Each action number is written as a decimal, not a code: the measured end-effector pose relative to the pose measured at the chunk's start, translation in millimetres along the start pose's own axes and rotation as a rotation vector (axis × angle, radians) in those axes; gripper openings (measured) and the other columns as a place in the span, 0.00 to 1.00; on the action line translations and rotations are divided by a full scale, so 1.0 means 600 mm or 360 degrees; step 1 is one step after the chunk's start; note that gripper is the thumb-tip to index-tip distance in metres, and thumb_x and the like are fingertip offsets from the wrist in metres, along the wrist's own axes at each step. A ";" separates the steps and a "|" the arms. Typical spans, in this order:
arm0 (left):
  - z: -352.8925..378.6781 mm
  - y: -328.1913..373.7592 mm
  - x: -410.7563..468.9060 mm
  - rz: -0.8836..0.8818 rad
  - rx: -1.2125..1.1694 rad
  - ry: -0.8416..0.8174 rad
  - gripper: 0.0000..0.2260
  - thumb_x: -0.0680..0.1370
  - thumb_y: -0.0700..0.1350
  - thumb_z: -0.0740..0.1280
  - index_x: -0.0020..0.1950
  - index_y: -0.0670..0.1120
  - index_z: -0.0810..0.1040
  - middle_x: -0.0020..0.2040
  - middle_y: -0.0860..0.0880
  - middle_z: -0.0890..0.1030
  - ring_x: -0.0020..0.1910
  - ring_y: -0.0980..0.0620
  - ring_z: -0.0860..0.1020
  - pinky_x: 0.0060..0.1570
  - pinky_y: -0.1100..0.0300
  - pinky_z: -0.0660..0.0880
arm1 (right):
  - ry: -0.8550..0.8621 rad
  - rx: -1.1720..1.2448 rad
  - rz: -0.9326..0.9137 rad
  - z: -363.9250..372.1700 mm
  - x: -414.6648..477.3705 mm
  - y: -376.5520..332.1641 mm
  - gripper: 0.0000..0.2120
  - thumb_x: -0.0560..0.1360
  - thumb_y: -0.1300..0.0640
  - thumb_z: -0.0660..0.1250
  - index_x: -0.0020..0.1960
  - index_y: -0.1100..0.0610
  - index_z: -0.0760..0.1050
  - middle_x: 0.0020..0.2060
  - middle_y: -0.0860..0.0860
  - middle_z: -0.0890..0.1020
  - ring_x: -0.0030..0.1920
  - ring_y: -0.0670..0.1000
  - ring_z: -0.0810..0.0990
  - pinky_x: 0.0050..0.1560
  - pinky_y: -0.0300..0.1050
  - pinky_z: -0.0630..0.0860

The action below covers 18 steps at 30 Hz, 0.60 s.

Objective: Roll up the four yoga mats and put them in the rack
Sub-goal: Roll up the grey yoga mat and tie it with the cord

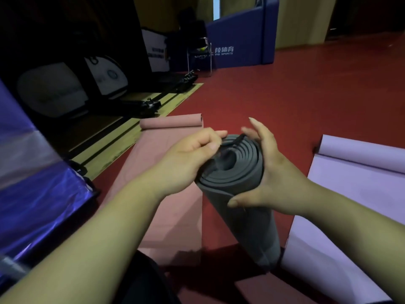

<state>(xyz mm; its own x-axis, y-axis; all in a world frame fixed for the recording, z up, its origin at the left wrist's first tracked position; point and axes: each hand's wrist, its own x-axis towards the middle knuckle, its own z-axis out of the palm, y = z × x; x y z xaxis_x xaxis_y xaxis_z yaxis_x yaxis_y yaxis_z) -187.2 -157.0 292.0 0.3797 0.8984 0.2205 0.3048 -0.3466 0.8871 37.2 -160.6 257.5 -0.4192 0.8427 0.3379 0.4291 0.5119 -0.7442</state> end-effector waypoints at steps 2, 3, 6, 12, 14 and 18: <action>0.012 0.006 0.002 0.0038 0.0134 -0.0093 0.08 0.80 0.50 0.61 0.41 0.56 0.76 0.72 0.57 0.73 0.72 0.61 0.70 0.71 0.48 0.67 | -0.0018 0.0003 0.0011 -0.013 0.002 0.006 0.71 0.50 0.40 0.86 0.78 0.35 0.41 0.75 0.35 0.60 0.74 0.34 0.63 0.72 0.40 0.65; 0.016 0.007 0.003 0.0055 0.0166 -0.0123 0.08 0.79 0.51 0.61 0.41 0.56 0.76 0.72 0.58 0.72 0.71 0.62 0.70 0.70 0.49 0.67 | -0.0018 -0.0015 0.0011 -0.019 0.002 0.009 0.71 0.49 0.39 0.86 0.78 0.35 0.43 0.74 0.35 0.60 0.73 0.35 0.64 0.71 0.40 0.66; 0.017 0.011 0.009 0.0072 0.0184 -0.0134 0.04 0.76 0.56 0.65 0.44 0.58 0.77 0.74 0.58 0.70 0.73 0.65 0.66 0.71 0.52 0.65 | -0.0002 -0.0086 0.0017 -0.032 0.003 0.017 0.69 0.48 0.35 0.84 0.78 0.36 0.47 0.71 0.35 0.59 0.73 0.36 0.62 0.69 0.37 0.65; 0.002 0.019 0.007 0.0012 0.0495 -0.0495 0.27 0.64 0.51 0.83 0.58 0.58 0.75 0.79 0.58 0.56 0.77 0.67 0.55 0.70 0.68 0.63 | -0.0061 -0.0157 -0.0001 -0.049 0.012 0.024 0.61 0.50 0.40 0.86 0.74 0.41 0.56 0.67 0.38 0.63 0.69 0.32 0.64 0.64 0.24 0.63; 0.003 0.019 0.007 0.0025 0.0653 -0.0516 0.31 0.64 0.46 0.84 0.60 0.59 0.73 0.79 0.61 0.53 0.77 0.66 0.55 0.70 0.68 0.64 | -0.0079 -0.0094 0.0014 -0.054 0.013 0.028 0.59 0.50 0.41 0.87 0.72 0.41 0.56 0.68 0.37 0.66 0.69 0.35 0.67 0.66 0.31 0.67; 0.012 0.008 0.012 0.0156 0.0620 -0.0353 0.29 0.65 0.43 0.83 0.60 0.59 0.74 0.77 0.61 0.60 0.73 0.66 0.64 0.69 0.62 0.69 | -0.0089 -0.0050 0.0021 -0.061 0.014 0.032 0.58 0.50 0.43 0.88 0.70 0.42 0.57 0.64 0.38 0.72 0.66 0.39 0.74 0.65 0.40 0.73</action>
<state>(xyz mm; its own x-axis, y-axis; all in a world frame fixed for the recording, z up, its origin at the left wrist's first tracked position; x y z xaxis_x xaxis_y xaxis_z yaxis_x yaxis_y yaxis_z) -176.6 -154.2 295.1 0.5879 0.7917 0.1662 0.5478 -0.5408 0.6383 70.8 -137.6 267.2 -0.4570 0.8393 0.2945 0.4594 0.5062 -0.7299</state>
